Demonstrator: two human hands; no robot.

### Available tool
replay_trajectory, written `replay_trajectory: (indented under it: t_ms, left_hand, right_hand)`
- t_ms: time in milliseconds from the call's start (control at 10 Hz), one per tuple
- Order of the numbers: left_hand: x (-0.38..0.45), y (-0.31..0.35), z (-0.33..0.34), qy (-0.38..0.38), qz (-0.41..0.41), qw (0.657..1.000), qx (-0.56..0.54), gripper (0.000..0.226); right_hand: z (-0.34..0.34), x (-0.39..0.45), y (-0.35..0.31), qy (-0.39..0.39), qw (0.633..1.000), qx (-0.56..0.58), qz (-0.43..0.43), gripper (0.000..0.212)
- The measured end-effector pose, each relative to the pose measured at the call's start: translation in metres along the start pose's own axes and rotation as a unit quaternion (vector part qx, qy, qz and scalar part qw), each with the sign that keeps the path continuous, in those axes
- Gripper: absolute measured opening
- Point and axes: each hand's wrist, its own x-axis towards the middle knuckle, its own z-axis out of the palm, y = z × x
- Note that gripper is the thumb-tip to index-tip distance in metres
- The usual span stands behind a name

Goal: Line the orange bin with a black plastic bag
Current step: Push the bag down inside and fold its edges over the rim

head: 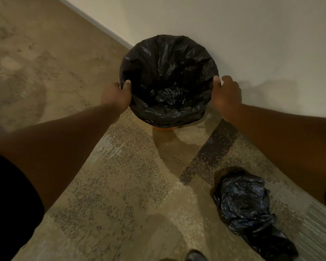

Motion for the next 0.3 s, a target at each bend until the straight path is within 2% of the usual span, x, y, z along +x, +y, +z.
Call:
replay_trajectory:
  t_ms: [100, 200, 300]
  left_hand:
    - [-0.019, 0.005, -0.009, 0.027, 0.067, 0.995, 0.069, 0.062]
    - [-0.038, 0.017, -0.021, 0.029, 0.143, 0.981, 0.128, 0.058]
    - [-0.053, 0.042, -0.037, 0.020, 0.194, 0.967, 0.163, 0.057]
  right_hand:
    - [-0.006, -0.016, -0.004, 0.018, 0.991, -0.073, -0.107, 0.056]
    - [-0.018, -0.028, -0.014, 0.029, 0.966, -0.152, -0.207, 0.058]
    - [-0.039, -0.042, -0.039, 0.057, 0.947, -0.185, -0.256, 0.058]
